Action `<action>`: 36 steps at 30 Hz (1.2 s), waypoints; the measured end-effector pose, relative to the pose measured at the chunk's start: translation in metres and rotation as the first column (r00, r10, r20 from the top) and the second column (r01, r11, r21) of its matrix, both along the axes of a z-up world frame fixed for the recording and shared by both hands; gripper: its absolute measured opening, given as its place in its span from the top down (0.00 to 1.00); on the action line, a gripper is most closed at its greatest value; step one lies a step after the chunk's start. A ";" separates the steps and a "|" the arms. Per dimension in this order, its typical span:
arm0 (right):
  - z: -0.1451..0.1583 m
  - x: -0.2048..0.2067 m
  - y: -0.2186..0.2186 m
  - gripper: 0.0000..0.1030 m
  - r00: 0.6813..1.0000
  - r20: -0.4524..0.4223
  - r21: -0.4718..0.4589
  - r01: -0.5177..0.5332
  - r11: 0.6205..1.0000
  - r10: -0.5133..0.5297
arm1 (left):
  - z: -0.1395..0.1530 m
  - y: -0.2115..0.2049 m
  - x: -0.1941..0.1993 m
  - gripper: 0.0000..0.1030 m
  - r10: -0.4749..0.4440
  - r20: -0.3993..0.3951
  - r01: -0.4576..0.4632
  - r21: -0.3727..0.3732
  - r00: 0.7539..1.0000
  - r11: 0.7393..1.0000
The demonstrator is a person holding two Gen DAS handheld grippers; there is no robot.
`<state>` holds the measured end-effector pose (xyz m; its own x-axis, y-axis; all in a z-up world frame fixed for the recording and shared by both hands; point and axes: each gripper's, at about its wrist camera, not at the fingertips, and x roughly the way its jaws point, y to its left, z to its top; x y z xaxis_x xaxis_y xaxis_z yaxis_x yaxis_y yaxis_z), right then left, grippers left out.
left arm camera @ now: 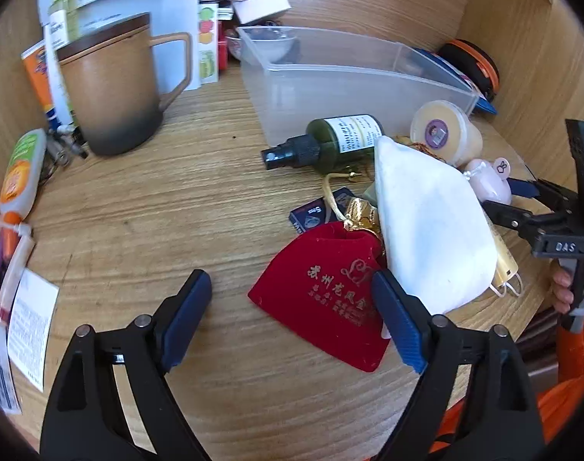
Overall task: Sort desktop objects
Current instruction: 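Approach the red velvet pouch with the left tool and the pink round object with the right tool, then grasp the red velvet pouch with the left tool while the right tool holds the pink round object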
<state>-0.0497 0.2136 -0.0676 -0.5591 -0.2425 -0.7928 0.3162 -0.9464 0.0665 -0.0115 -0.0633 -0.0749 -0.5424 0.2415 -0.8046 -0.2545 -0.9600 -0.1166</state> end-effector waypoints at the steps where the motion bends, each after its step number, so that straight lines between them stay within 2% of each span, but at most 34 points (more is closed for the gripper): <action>1: -0.001 -0.002 0.001 0.12 1.000 0.009 -0.007 0.001 1.000 0.000 | 0.000 0.001 -0.002 0.16 -0.009 -0.001 0.009 -0.004 1.000 1.000; 3: -0.002 -0.003 0.001 0.13 1.000 0.004 -0.005 0.002 1.000 -0.002 | 0.000 0.005 -0.005 0.16 -0.032 -0.006 0.032 -0.015 0.999 0.999; 5: -0.002 -0.003 -0.001 0.20 1.000 -0.006 0.011 -0.001 1.000 0.001 | 0.000 0.009 -0.006 0.19 -0.049 -0.011 0.049 -0.019 0.999 0.999; 6: -0.002 -0.002 -0.002 0.26 1.000 -0.014 0.021 -0.004 1.000 0.004 | 0.000 0.011 -0.007 0.21 -0.059 -0.013 0.059 -0.020 0.998 0.998; 10: -0.002 0.000 -0.005 0.42 0.999 -0.032 0.062 -0.015 0.998 0.017 | 0.002 0.017 -0.010 0.39 -0.111 -0.020 0.111 -0.015 0.994 0.994; 12: -0.002 0.000 -0.004 0.42 0.999 -0.032 0.061 -0.014 0.998 0.016 | 0.002 0.020 -0.010 0.40 -0.119 -0.022 0.118 -0.025 0.993 0.993; 15: -0.003 0.001 -0.001 0.42 0.999 -0.034 0.056 -0.007 0.998 0.009 | 0.002 0.021 -0.010 0.46 -0.124 -0.025 0.123 -0.011 0.992 0.992; 17: -0.003 0.001 0.002 0.42 0.999 -0.033 0.038 -0.001 0.999 0.002 | 0.003 0.020 -0.009 0.57 -0.130 -0.023 0.130 0.004 0.991 0.991; 20: -0.002 0.002 0.006 0.42 1.000 -0.031 0.019 0.003 1.000 -0.003 | 0.005 0.021 -0.005 0.68 -0.130 -0.033 0.131 0.014 0.991 0.991; 26: 0.007 0.010 0.009 0.42 0.998 -0.064 0.015 0.011 1.000 -0.010 | 0.007 0.015 0.003 0.76 -0.089 -0.043 0.091 0.050 0.995 0.995; 31: 0.019 0.016 0.013 0.42 0.995 -0.098 0.014 0.016 1.000 -0.015 | 0.014 0.005 0.015 0.78 -0.048 -0.074 0.053 0.078 0.996 0.996; 33: 0.023 0.019 0.013 0.42 0.994 -0.108 0.016 0.016 1.000 -0.014 | 0.018 0.001 0.019 0.94 -0.031 -0.087 0.038 0.085 0.996 0.996; 36: 0.029 0.022 0.015 0.42 0.993 -0.121 0.015 0.014 1.000 -0.012 | 0.022 -0.006 0.023 0.96 -0.013 -0.096 0.024 0.111 0.995 0.994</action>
